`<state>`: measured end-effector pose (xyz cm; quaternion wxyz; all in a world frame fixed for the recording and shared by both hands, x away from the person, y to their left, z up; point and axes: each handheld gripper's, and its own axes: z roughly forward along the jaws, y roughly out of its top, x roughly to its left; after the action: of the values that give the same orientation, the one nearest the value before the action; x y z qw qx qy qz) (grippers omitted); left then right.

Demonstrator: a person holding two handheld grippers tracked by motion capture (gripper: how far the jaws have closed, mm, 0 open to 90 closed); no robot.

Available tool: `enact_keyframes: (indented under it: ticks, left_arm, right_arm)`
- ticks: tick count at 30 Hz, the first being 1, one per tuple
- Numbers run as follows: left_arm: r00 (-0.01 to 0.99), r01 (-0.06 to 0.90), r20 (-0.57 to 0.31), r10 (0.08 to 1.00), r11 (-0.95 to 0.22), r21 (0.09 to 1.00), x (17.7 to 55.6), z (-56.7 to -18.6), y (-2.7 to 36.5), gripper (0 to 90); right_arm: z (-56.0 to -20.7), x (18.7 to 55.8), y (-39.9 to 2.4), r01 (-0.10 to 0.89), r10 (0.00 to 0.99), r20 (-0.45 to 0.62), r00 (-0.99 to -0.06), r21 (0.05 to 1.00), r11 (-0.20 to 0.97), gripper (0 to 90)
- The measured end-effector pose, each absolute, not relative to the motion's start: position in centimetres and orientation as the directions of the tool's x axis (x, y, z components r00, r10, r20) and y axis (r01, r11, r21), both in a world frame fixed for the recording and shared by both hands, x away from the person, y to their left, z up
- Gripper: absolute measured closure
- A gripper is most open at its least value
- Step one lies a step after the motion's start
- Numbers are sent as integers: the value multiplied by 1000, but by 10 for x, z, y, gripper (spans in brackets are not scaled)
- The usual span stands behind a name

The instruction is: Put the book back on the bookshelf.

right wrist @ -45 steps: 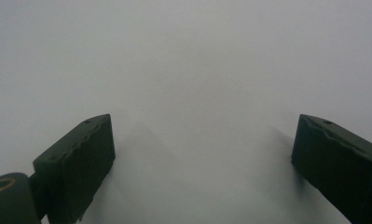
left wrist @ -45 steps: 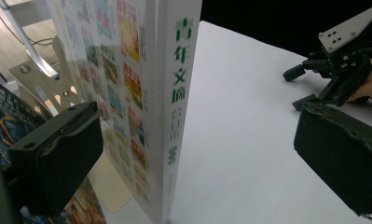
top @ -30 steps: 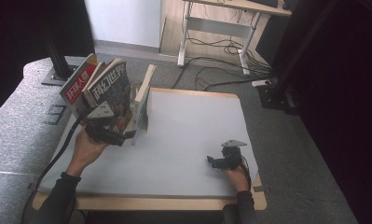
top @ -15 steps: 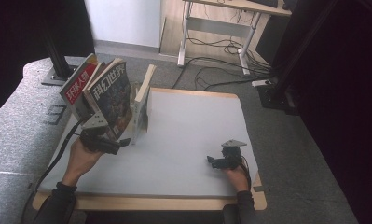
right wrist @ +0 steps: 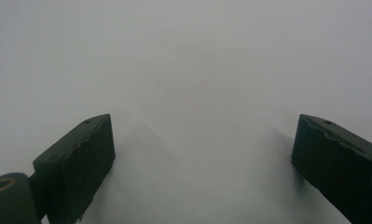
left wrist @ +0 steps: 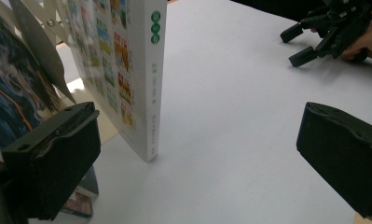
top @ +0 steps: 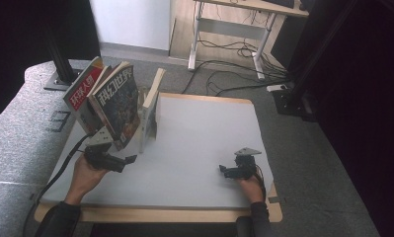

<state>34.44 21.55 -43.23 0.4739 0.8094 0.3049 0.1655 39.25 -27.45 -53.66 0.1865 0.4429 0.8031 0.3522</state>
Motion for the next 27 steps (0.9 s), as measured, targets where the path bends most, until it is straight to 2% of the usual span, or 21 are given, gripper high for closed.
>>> enact_keyframes:
  ticks: [19,23,27]
  left_arm:
    - [763,383,-67,643,-366,848,339,-471,217,0]
    - [766,384,-41,641,-405,830,337,-478,213,0]
    - [768,400,-60,637,-405,822,337,-485,211,0]
  right_arm:
    - [-536,393,-275,580,843,12,-538,731,360,55]
    - [-536,393,-274,580,843,12,-538,731,360,55]
    - [-536,393,-275,579,842,12,-539,731,360,55]
